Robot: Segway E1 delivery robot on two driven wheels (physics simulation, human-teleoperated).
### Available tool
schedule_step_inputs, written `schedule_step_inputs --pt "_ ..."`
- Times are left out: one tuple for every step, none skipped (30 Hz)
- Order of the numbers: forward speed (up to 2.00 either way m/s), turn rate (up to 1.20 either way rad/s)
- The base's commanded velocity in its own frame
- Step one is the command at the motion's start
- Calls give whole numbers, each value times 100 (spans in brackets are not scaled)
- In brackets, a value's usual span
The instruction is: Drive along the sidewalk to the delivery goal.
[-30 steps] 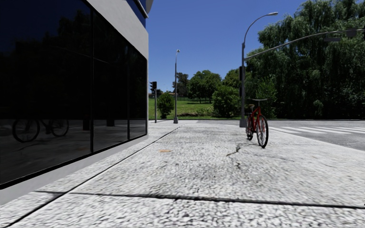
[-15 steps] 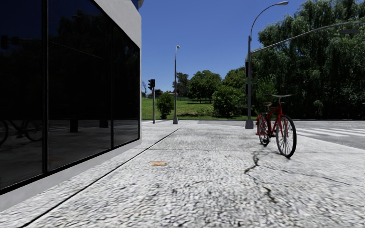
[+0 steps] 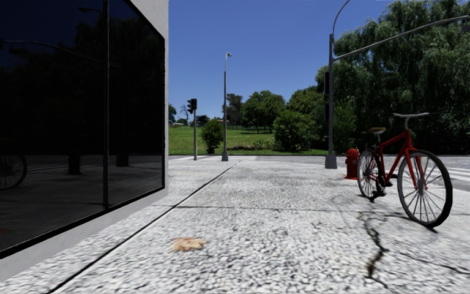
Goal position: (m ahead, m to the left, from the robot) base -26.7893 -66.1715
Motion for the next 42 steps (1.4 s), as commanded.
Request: schedule_step_inputs --pt "200 0" --pt "200 0" --pt "200 0" --pt "200 0" --pt "200 0" --pt "200 0" --pt "200 0" --pt "200 0" --pt "200 0" --pt "200 0" --pt "200 0" --pt "200 0" --pt "200 0" --pt "200 0" --pt "200 0" --pt "200 0" --pt "200 0" --pt "200 0" --pt "200 0" --pt "200 0" --pt "200 0" --pt "200 0" --pt "200 0" --pt "200 0" --pt "200 0" --pt "200 0" --pt "200 0" --pt "200 0" --pt "200 0" --pt "200 0" --pt "200 -9" --pt "200 -15" --pt "200 -21" --pt "200 -21" --pt "200 -24" --pt "200 -26" --pt "198 -30" --pt "198 -30" --pt "194 -33" --pt "191 -34" --pt "191 -34" --pt "189 -35"
